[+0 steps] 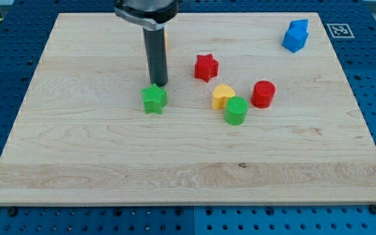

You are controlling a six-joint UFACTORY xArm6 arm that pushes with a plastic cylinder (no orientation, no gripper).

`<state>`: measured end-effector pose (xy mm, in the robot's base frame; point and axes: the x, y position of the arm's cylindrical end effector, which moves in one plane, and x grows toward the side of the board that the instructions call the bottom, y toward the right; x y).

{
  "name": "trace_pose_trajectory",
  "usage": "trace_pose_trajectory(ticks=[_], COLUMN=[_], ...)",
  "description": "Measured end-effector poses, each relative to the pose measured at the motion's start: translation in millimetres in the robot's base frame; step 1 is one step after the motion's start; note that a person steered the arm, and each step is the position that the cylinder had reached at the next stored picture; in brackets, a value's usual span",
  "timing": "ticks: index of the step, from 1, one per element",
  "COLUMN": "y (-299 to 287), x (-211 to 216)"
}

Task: Move green star to bottom left

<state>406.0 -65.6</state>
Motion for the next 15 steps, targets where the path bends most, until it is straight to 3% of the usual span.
trace_pose_trajectory(ticks=[2,5,8,11,15], y=[-2,30,-3,51,-19], x=[56,63,106,112,125])
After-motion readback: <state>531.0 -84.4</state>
